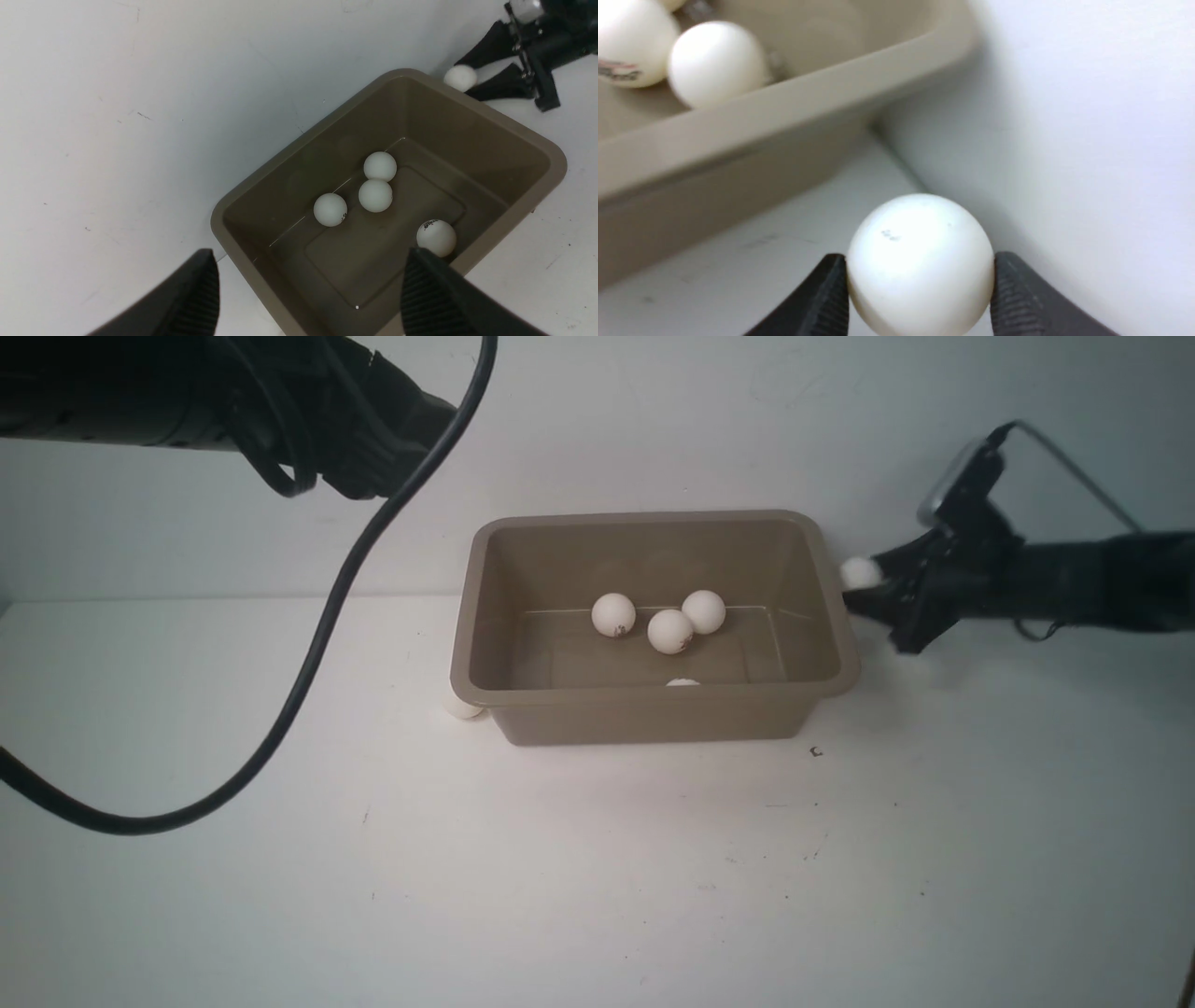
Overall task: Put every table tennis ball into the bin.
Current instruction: Use the right arm to clamp the table tennis ball closest to it, then use the right arm to put the table tennis ball into the box, then use the left arm to clamp the table tennis ball closest to it
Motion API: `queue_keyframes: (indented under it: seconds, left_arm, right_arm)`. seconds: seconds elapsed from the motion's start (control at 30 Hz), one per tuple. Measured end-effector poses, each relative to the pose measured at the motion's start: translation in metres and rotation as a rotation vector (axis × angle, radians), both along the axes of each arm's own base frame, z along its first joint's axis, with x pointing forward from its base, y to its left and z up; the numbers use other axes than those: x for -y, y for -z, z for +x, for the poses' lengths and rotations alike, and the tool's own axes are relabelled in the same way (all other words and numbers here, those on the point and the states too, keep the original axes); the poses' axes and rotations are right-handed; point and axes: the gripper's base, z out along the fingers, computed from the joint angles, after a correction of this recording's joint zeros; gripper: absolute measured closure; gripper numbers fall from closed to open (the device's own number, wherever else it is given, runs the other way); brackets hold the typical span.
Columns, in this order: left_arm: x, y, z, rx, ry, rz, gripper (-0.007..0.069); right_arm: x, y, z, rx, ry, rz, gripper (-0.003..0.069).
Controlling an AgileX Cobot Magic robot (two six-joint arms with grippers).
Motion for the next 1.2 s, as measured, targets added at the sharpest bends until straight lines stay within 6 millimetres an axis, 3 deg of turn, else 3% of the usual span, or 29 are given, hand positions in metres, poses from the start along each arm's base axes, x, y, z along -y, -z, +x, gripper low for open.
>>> queue_keyframes:
  seconds: [0.1, 0.2, 0.33, 0.37, 0.47, 0.5, 0.53, 0.67, 0.8, 0.87, 0.93, 1.03, 1.2]
  left_arm:
    - [0.0, 0.0, 0.0, 0.0, 0.0, 0.0, 0.0155]
    - [0.0, 0.0, 0.0, 0.0, 0.0, 0.0, 0.0155]
    - [0.0, 0.0, 0.0, 0.0, 0.0, 0.0, 0.0155]
    - [0.0, 0.0, 0.0, 0.0, 0.0, 0.0, 0.0155]
    - [0.0, 0.0, 0.0, -0.005, 0.002, 0.002, 0.0155]
    - [0.0, 0.0, 0.0, -0.005, 0.002, 0.002, 0.0155]
    - [0.0, 0.002, -0.001, -0.022, 0.008, 0.007, 0.0155]
    - [0.0, 0.008, 0.001, -0.053, 0.016, 0.044, 0.0155]
    - [-0.004, 0.016, 0.006, -0.059, 0.011, 0.15, 0.0155]
    - [-0.011, 0.022, 0.009, -0.066, -0.009, 0.199, 0.0155]
    - [-0.022, 0.029, 0.013, -0.08, -0.033, 0.23, 0.0155]
    - [-0.04, 0.044, 0.018, -0.093, -0.049, 0.291, 0.0155]
    - [-0.054, 0.058, 0.028, -0.039, -0.025, 0.335, 0.0155]
  right_arm:
    - [0.023, -0.032, -0.006, 0.016, 0.021, 0.03, 0.0303]
    - [0.022, -0.058, -0.019, -0.008, -0.077, 0.134, 0.0303]
    - [-0.012, -0.079, -0.031, -0.079, -0.223, 0.239, 0.0303]
    - [-0.016, -0.079, -0.032, -0.084, -0.232, 0.242, 0.0303]
    - [-0.058, -0.074, -0.037, -0.145, -0.323, 0.2, 0.0303]
    - [-0.06, -0.074, -0.038, -0.148, -0.328, 0.197, 0.0303]
    - [-0.078, -0.071, -0.038, -0.154, -0.336, 0.161, 0.0303]
    - [-0.102, -0.066, -0.036, -0.145, -0.302, 0.112, 0.0294]
    - [-0.106, -0.066, -0.033, -0.145, -0.246, 0.12, 0.0183]
    - [-0.105, -0.068, -0.031, -0.149, -0.224, 0.158, 0.01]
    - [-0.103, -0.074, -0.031, -0.143, -0.217, 0.189, 0.0064]
    - [-0.097, -0.097, -0.034, -0.101, -0.205, 0.229, 0.0057]
    - [-0.09, -0.125, -0.042, -0.047, -0.214, 0.23, 0.0085]
